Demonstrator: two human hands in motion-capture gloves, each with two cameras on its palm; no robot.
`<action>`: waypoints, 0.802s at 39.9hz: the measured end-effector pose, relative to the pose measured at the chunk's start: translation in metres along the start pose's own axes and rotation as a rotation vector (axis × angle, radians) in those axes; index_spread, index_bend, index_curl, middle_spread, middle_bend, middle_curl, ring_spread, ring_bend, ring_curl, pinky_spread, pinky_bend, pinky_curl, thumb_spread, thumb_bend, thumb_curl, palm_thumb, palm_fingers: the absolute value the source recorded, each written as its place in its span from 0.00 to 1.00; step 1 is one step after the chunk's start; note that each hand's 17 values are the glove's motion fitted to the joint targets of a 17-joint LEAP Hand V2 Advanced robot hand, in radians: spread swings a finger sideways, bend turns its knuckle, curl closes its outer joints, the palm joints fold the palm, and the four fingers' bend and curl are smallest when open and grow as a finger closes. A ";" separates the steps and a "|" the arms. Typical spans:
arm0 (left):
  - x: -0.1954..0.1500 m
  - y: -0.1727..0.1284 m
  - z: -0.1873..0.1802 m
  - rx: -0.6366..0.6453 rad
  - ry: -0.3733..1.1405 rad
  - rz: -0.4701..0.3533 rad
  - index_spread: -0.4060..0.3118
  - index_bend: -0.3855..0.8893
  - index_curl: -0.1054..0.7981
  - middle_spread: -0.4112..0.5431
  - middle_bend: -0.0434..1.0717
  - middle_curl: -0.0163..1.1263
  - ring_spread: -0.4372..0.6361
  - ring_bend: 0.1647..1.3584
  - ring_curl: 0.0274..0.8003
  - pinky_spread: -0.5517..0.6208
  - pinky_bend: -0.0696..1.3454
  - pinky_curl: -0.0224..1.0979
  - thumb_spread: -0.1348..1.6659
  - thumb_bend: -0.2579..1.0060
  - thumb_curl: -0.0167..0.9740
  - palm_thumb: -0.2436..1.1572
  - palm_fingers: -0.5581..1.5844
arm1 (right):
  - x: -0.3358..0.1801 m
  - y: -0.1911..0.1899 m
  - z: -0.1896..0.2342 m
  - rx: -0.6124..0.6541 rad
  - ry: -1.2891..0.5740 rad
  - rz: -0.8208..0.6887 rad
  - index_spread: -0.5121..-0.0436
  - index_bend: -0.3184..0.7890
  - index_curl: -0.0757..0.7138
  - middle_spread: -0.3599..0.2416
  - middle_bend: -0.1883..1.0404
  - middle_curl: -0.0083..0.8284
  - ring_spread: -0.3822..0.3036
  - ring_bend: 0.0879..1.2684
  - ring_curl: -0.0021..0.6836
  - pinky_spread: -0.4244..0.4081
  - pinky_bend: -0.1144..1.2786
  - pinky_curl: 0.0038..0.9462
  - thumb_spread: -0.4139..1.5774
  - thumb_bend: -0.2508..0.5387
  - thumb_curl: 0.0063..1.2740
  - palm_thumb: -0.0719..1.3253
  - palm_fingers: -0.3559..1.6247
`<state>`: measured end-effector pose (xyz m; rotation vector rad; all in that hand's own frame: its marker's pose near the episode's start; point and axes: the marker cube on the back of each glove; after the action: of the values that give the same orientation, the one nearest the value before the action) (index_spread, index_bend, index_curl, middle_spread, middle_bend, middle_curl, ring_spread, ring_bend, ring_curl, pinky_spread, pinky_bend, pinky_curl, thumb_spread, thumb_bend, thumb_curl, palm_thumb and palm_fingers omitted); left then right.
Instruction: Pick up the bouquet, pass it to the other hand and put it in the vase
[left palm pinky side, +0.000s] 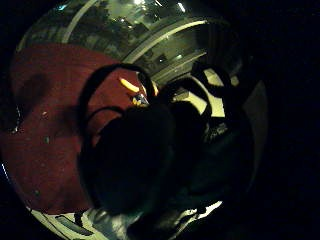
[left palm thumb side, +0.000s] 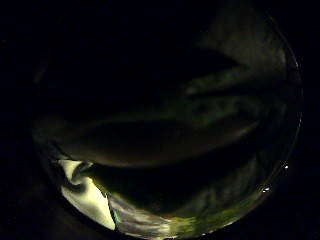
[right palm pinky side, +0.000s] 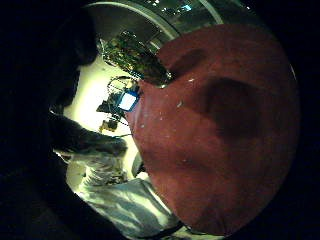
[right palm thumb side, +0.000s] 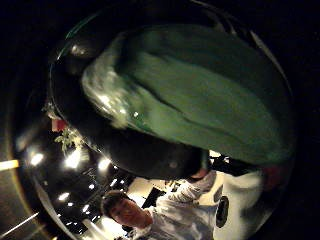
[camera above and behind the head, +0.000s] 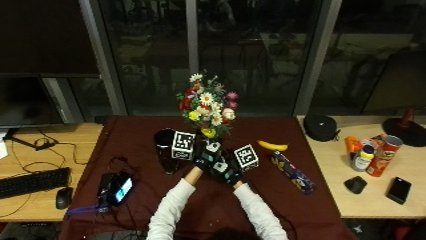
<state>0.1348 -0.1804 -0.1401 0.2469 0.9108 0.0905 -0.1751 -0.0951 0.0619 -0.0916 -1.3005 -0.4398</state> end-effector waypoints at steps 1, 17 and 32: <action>0.000 -0.002 -0.003 0.005 0.005 0.005 0.28 0.46 0.60 0.17 0.49 0.49 0.12 0.36 0.52 0.20 0.38 0.40 0.25 0.22 0.71 0.93 0.84 | 0.001 0.002 -0.002 -0.009 -0.004 -0.011 0.58 0.50 0.82 0.34 0.67 0.66 0.27 0.61 0.72 0.14 0.57 0.47 0.44 0.26 0.58 0.73 0.74; 0.060 -0.032 -0.071 0.088 0.015 0.023 0.26 0.48 0.70 0.17 0.51 0.52 0.12 0.36 0.57 0.22 0.37 0.41 0.18 0.19 0.77 0.96 0.84 | 0.017 0.019 -0.046 0.081 -0.056 0.019 0.36 0.36 0.57 0.31 0.33 0.49 0.47 0.36 0.56 0.65 0.58 0.44 0.65 0.22 0.43 0.52 0.36; 0.109 -0.071 -0.127 0.482 -0.002 -0.042 0.25 0.46 0.76 0.17 0.51 0.53 0.11 0.34 0.59 0.22 0.36 0.42 0.16 0.19 0.81 0.95 0.83 | 0.018 0.017 -0.067 0.136 -0.053 -0.027 0.27 0.42 0.46 0.47 0.27 0.37 0.71 0.33 0.48 0.84 0.64 0.41 0.71 0.28 0.34 0.42 0.22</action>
<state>0.0990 -0.2076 -0.3162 0.6743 0.9261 -0.1711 -0.1044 -0.1050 0.0634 0.0282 -1.3820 -0.3733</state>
